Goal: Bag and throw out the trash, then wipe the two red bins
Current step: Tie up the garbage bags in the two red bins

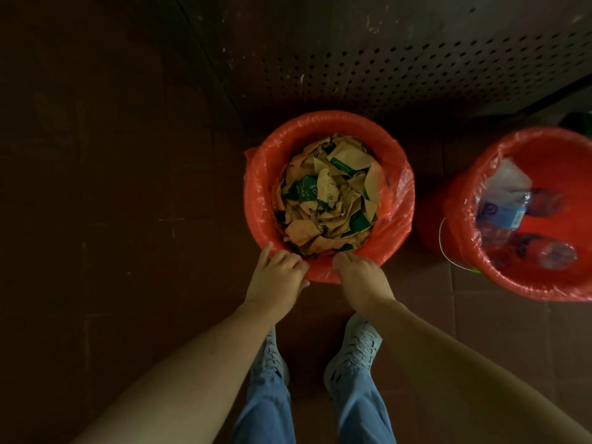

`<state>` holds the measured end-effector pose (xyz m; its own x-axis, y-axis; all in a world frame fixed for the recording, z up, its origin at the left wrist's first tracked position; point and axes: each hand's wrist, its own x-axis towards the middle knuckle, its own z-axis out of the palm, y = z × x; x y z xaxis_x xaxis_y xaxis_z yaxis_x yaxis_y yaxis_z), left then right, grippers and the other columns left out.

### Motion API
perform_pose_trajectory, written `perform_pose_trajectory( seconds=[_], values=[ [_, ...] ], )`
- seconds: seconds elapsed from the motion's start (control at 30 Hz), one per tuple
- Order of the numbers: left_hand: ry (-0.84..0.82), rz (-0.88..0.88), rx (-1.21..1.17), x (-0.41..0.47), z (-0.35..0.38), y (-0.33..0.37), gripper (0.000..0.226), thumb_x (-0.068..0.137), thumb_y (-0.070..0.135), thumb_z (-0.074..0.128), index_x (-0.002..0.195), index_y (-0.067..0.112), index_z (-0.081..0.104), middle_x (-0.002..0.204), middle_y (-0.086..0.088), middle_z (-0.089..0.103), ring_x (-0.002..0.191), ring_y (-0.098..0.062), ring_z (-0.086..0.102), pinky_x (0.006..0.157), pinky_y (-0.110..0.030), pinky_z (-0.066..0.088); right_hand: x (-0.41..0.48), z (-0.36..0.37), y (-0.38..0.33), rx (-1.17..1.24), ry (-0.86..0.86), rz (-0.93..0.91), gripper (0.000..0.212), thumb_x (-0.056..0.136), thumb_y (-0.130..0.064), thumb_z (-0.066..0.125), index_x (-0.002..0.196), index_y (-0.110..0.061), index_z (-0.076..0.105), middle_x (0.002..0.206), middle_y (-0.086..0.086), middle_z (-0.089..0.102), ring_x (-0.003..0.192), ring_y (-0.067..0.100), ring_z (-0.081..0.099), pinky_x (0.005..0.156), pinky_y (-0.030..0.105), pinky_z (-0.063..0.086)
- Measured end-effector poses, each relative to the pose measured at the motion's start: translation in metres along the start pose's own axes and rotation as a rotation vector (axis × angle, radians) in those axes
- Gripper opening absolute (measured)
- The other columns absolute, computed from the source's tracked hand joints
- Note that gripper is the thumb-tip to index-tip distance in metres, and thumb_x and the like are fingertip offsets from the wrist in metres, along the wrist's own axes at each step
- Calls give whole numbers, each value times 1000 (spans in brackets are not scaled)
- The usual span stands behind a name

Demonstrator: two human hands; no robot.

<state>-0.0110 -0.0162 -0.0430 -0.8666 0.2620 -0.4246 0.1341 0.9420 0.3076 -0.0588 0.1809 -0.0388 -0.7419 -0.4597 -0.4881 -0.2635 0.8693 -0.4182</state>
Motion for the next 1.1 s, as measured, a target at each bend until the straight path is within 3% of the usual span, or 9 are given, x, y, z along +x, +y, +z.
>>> perform_pose_trajectory(
  seconds=[0.13, 0.3, 0.4, 0.53, 0.63, 0.73, 0.87, 1.0, 1.1],
  values=[
    [-16, -36, 4, 3, -3, 5, 32, 97, 42, 57, 124, 26, 65, 121, 7, 63, 122, -18, 52, 120, -49, 19, 11, -4, -5, 15, -14, 159, 20, 97, -9, 46, 115, -16, 51, 95, 2, 66, 82, 28, 67, 63, 32, 38],
    [-10, -150, -36, 21, -15, 7, 22, 98, 18, 49, 107, 28, 67, 99, 11, 70, 105, -15, 61, 115, -41, 18, 10, -7, -6, 170, -6, 223, 20, 100, -14, 42, 116, -23, 51, 100, 0, 67, 86, 27, 67, 67, 36, 49],
    [-22, -199, -61, 30, -26, 5, 23, 94, 14, 51, 103, 29, 67, 96, 10, 73, 97, -13, 65, 115, -42, 21, 1, -5, -7, 200, 48, 160, 28, 102, -28, 49, 130, -27, 52, 112, -2, 67, 99, 25, 66, 81, 39, 53],
    [-48, -249, -68, 42, -35, 1, 24, 92, 11, 52, 101, 29, 66, 94, 8, 72, 93, -14, 67, 109, -41, 25, 1, -5, -14, 11, -75, 121, 63, 95, -36, 61, 152, -30, 33, 131, -1, 59, 125, 25, 54, 106, 42, 41],
    [-57, -257, -95, 44, -33, -1, 26, 92, 10, 49, 102, 28, 64, 89, 5, 71, 90, -17, 67, 109, -44, 26, 12, -3, -16, -33, -78, 126, 43, 98, -23, 56, 140, -26, 52, 125, -1, 63, 122, 24, 56, 102, 40, 42],
    [10, -173, -119, 38, -28, -4, 17, 99, 27, 46, 104, 27, 63, 89, 6, 69, 92, -19, 66, 109, -46, 27, 20, -5, -19, 52, -62, 174, 24, 96, -20, 55, 115, -19, 70, 115, 3, 68, 110, 27, 63, 92, 37, 47],
    [3, -19, -4, 23, -20, -9, 45, 95, 57, 48, 122, 23, 62, 109, 4, 69, 108, -21, 63, 114, -52, 31, 25, -15, -22, 248, 28, 296, 30, 95, -28, 57, 122, -23, 68, 120, 4, 68, 105, 27, 66, 83, 40, 54],
    [-31, -22, 55, 23, -15, -9, 45, 93, 58, 54, 121, 23, 61, 110, 3, 67, 111, -22, 60, 115, -49, 27, 26, -14, -22, 319, 81, 375, 34, 96, -13, 49, 123, -23, 67, 125, 2, 65, 107, 27, 64, 81, 41, 54],
    [-59, -80, 5, 32, -20, -4, 42, 96, 58, 49, 118, 25, 62, 112, 6, 67, 113, -21, 59, 117, -50, 24, 22, -15, -20, 387, 75, 370, 34, 96, -31, 43, 119, -25, 67, 117, -6, 65, 99, 17, 62, 74, 33, 50]
  ],
)
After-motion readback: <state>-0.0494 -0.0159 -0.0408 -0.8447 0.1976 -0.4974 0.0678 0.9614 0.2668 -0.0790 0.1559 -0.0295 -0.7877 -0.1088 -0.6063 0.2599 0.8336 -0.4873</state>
